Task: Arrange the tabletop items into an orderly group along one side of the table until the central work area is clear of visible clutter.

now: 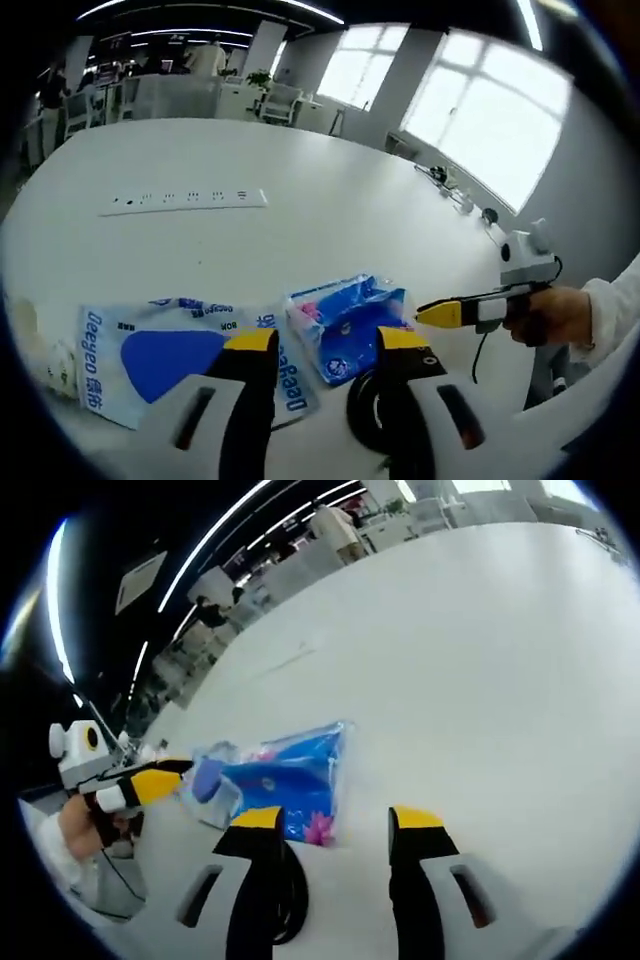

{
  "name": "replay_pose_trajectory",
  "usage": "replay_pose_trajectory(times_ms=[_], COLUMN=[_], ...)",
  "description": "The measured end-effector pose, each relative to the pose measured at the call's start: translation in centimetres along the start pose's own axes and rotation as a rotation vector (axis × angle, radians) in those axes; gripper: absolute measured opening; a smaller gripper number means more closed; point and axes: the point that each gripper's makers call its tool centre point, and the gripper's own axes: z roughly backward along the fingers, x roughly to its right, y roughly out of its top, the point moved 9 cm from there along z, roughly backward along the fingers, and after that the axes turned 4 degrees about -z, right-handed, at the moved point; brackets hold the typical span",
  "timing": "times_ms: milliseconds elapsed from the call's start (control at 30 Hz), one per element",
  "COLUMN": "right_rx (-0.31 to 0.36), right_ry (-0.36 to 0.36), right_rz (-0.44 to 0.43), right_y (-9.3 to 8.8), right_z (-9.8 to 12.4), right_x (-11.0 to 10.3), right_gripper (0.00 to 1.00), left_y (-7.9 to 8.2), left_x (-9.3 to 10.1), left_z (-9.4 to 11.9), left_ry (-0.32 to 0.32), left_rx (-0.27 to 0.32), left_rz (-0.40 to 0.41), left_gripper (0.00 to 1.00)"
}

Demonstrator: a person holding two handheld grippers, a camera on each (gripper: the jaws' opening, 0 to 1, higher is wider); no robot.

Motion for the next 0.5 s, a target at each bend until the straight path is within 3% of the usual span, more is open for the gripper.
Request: replay_pose_trajectory(times_ms=[267, 367, 500], right_rx=[0.047, 0.052, 0.052], right_ry=[0.025, 0.043, 0.061], right_rz=[0.028, 0.061, 0.084], right_y=[-1.0, -1.7, -2.5], right_z=[2.6, 3.6, 4.7], right_x=[-1.5, -2.3, -3.3], right_gripper=[0.63, 0.65, 0.67], left_y=[-0.5, -1.1, -2.2], left_x=[0.4, 0.4, 0.2], left_z=[3.0, 4.6, 6.3], left_ry=[0.033, 0.063, 0.078], left_rx=[0.059, 0.074, 0.062], left_rz=[0.009, 0.016, 0.030], left_gripper=[0.71, 0.80, 0.85])
